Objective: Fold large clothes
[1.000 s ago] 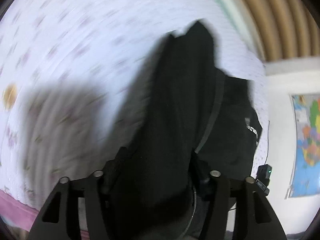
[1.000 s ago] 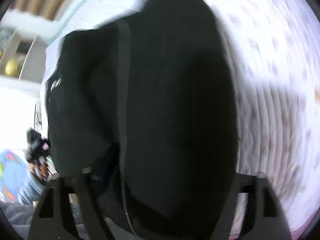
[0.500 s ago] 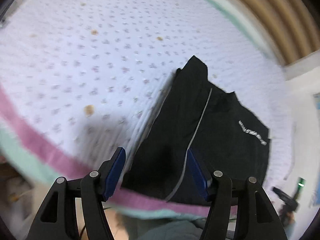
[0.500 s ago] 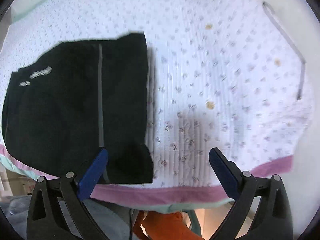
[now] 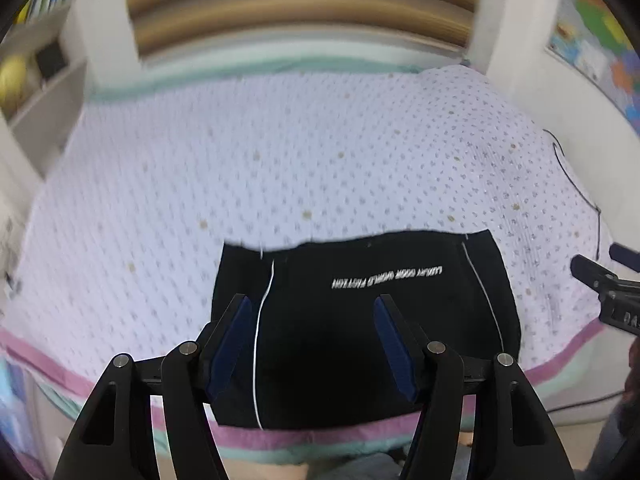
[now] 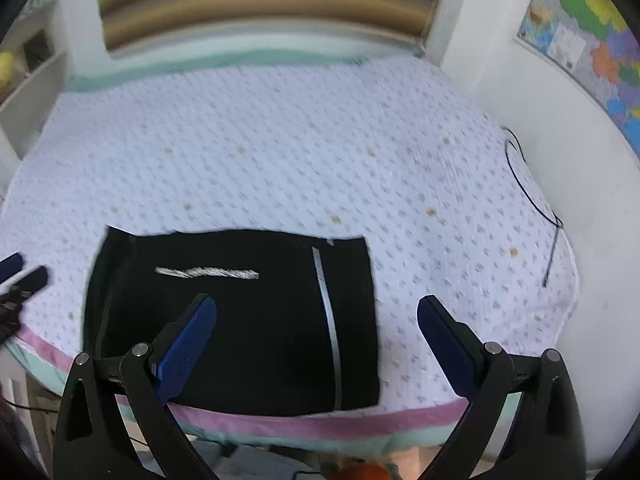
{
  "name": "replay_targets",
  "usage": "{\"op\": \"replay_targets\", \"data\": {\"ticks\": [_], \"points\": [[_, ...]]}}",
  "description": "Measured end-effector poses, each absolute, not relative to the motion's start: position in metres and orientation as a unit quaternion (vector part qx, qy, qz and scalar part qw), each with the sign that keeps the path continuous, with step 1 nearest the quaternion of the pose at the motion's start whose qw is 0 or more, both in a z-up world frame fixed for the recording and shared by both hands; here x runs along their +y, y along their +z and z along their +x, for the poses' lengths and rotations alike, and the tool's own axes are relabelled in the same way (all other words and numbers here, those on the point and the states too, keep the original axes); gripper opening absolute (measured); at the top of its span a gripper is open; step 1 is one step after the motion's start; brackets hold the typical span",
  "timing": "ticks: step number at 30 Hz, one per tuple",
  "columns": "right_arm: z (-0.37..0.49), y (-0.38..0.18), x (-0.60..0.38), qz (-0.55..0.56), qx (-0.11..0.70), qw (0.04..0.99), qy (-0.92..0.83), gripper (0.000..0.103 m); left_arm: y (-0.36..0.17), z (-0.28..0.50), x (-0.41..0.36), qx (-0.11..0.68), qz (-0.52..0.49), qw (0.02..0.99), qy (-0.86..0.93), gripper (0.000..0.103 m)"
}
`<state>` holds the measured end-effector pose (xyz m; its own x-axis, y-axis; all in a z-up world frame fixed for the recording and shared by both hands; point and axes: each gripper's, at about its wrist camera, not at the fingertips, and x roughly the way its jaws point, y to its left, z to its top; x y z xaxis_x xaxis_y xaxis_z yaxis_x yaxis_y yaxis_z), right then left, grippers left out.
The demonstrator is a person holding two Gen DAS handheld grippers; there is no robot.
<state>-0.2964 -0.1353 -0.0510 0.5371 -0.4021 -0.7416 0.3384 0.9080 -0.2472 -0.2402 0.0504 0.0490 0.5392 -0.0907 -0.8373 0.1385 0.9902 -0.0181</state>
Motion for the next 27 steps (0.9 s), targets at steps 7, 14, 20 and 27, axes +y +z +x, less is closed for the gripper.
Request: {"op": "replay_targets", "data": {"ticks": [7, 14, 20, 27], "points": [[-0.302, -0.063, -0.105, -0.04, 0.441, 0.879, -0.175, 0.101, 0.053, -0.243, 0.009, 0.478, 0.025, 0.874, -0.089, 0.065], [-0.305, -0.065, -0.1, -0.048, 0.439, 0.881, -0.172, 0.101, 0.058, -0.248, -0.004, 0.461, 0.013, 0.884, -0.079, 0.065], [-0.306, -0.061, -0.098, -0.057, 0.434, 0.883, -0.166, 0.101, 0.057, -0.249, -0.006, 0.458, 0.018, 0.887, -0.049, 0.065], [-0.306, -0.057, -0.098, -0.066, 0.428, 0.887, -0.161, 0.101, 0.06, -0.248, -0.013, 0.447, 0.04, 0.893, -0.034, 0.065]]}}
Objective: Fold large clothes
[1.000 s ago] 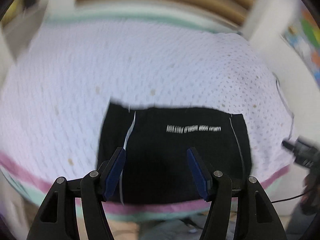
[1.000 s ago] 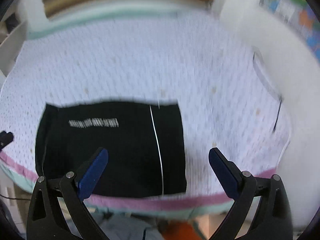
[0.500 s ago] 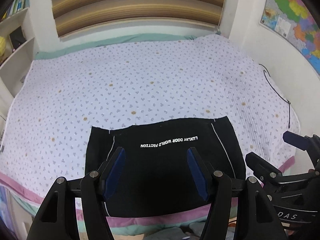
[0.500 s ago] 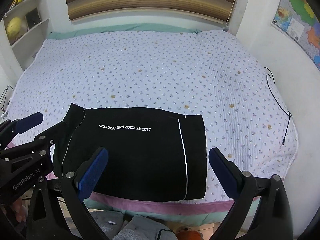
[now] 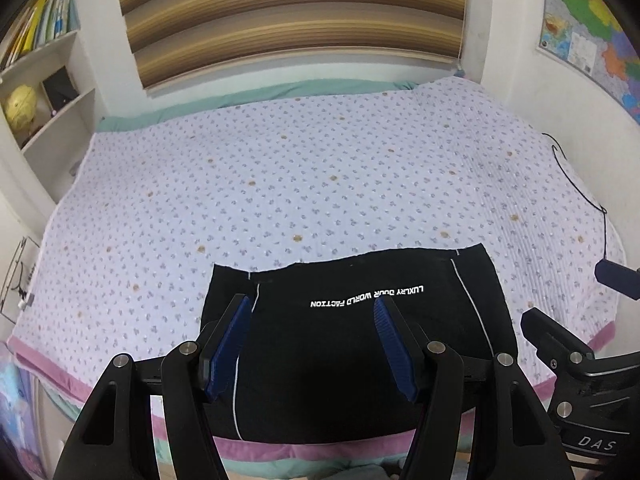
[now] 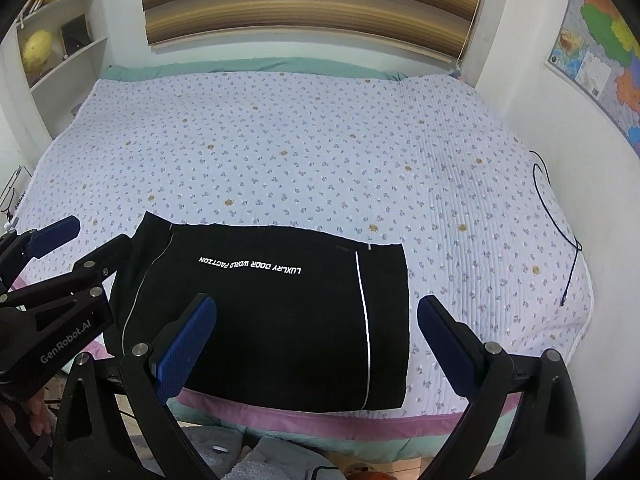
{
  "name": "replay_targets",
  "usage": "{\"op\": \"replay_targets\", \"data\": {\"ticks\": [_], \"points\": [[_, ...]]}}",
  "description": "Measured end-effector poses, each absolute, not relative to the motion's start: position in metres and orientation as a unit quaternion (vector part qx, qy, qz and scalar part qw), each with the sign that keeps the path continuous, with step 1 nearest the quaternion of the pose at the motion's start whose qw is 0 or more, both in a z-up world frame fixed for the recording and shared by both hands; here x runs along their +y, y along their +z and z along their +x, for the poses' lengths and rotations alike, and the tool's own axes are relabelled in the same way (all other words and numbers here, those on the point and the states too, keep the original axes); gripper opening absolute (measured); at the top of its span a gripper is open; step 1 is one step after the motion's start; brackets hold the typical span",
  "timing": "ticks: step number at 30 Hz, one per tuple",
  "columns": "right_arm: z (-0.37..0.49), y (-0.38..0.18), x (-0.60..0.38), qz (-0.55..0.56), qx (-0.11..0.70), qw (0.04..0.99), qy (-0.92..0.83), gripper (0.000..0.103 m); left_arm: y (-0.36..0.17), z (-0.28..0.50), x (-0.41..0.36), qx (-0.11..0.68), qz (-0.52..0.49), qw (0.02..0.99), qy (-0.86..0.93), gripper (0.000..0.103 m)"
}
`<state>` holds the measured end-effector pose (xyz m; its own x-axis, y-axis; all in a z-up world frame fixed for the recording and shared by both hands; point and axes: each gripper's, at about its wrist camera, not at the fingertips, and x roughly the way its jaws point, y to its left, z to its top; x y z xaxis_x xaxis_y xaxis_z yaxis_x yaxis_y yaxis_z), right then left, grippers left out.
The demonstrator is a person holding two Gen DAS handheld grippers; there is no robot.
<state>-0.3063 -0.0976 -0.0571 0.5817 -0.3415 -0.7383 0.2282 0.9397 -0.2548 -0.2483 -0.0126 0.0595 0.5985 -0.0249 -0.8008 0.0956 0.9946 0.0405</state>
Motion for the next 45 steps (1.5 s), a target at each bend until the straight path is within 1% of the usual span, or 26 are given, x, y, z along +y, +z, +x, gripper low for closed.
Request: {"op": "replay_targets", "data": {"ticks": [26, 38, 45], "points": [[-0.299, -0.063, -0.099, -0.062, 0.438, 0.883, -0.158, 0.101, 0.053, -0.242, -0.026, 0.456, 0.041, 0.887, -0.054, 0.065], [-0.295, -0.064, -0.103, -0.053, 0.434, 0.887, -0.146, 0.101, 0.036, -0.234, -0.025, 0.485, 0.03, 0.873, -0.052, 0.065], [-0.292, -0.064, -0.109, -0.041, 0.436, 0.887, -0.145, 0.101, 0.031, -0.232, -0.031, 0.496, 0.048, 0.866, -0.049, 0.065]]}}
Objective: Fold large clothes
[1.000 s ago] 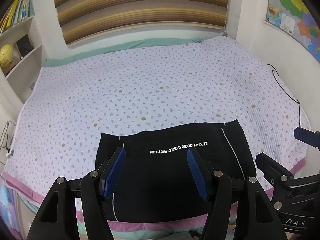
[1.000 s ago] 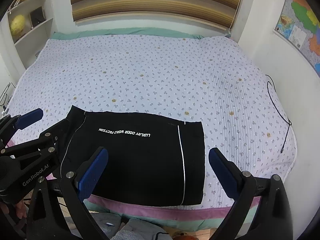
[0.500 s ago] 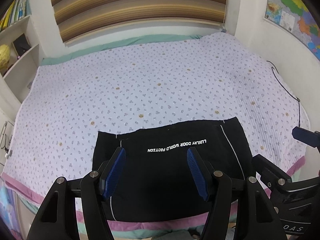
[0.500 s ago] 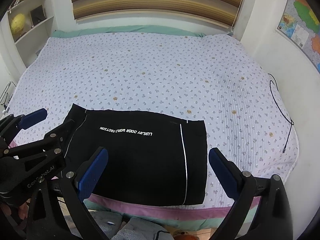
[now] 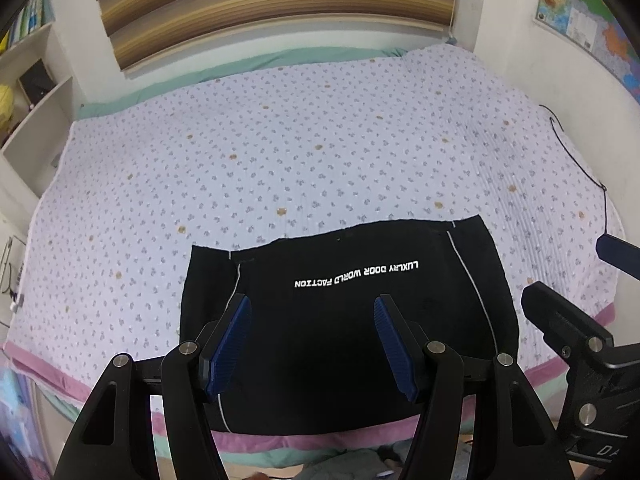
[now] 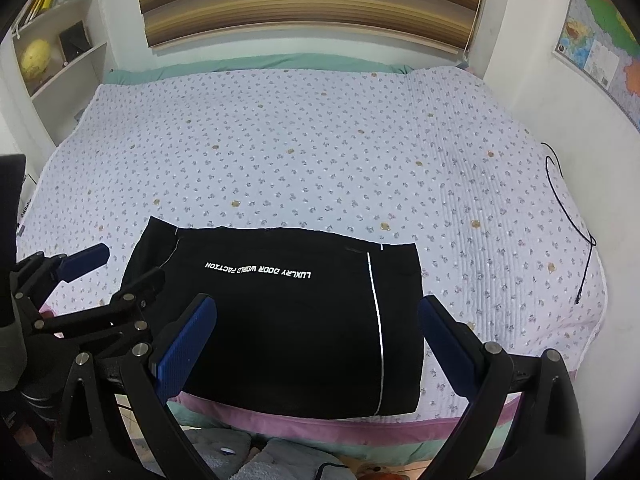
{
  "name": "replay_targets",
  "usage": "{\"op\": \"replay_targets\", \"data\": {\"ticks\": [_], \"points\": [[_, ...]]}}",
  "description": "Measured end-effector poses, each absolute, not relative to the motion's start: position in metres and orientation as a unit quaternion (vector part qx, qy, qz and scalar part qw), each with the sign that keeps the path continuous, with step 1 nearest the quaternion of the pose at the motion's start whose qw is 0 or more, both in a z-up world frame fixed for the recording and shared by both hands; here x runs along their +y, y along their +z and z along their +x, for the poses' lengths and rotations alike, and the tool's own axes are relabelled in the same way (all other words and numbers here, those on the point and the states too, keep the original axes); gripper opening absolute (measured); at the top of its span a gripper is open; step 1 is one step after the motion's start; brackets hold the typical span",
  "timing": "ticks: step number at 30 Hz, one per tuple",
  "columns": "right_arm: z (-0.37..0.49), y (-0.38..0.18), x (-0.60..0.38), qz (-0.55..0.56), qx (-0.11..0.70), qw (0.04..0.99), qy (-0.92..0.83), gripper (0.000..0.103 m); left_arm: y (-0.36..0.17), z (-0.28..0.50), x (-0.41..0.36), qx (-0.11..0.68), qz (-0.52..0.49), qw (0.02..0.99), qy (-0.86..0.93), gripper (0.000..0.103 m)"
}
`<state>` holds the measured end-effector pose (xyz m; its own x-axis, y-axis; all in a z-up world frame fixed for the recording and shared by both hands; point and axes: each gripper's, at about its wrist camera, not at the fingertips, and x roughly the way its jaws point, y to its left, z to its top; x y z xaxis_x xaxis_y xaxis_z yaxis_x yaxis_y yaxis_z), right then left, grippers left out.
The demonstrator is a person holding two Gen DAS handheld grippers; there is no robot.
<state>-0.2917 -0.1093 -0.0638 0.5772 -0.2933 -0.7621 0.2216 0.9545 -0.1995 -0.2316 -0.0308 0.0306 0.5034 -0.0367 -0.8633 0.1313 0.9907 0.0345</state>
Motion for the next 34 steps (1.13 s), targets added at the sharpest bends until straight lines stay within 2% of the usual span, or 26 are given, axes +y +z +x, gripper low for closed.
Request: {"op": "replay_targets", "data": {"ticks": [34], "points": [[-0.281, -0.073, -0.128, -0.018, 0.457, 0.878, -0.142, 0.101, 0.016, -0.216, -0.042, 0.521, 0.023, 0.849, -0.085, 0.065]]}}
